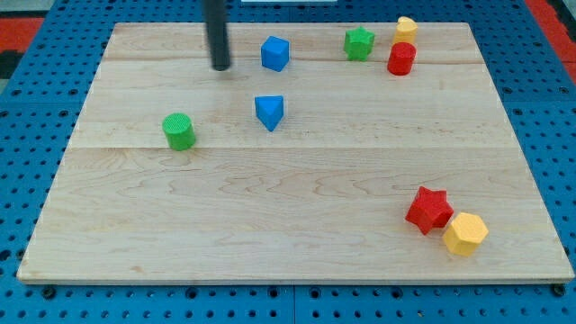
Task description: Push the blue cube into the green star
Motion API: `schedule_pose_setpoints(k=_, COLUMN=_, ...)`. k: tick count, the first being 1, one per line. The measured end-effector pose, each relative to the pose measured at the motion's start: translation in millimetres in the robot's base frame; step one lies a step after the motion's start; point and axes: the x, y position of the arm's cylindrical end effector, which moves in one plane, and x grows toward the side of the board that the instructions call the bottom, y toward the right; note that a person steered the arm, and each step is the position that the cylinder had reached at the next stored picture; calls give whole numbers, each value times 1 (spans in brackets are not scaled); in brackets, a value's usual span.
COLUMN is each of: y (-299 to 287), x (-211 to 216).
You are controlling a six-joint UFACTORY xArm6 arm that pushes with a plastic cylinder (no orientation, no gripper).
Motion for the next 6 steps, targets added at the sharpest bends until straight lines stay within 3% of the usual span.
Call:
schedule_pose_setpoints(k=1, y=85, x=-31)
schedule_pose_setpoints(k=2, y=181, x=-30)
schedule_pose_setpoints(k=3, y=139, x=29)
schedule_pose_setpoints(k=4, y=158, x=107)
schedule_pose_setpoints(k=5, y=71, x=137)
schedule_pose_setpoints(k=6, y=63, x=89)
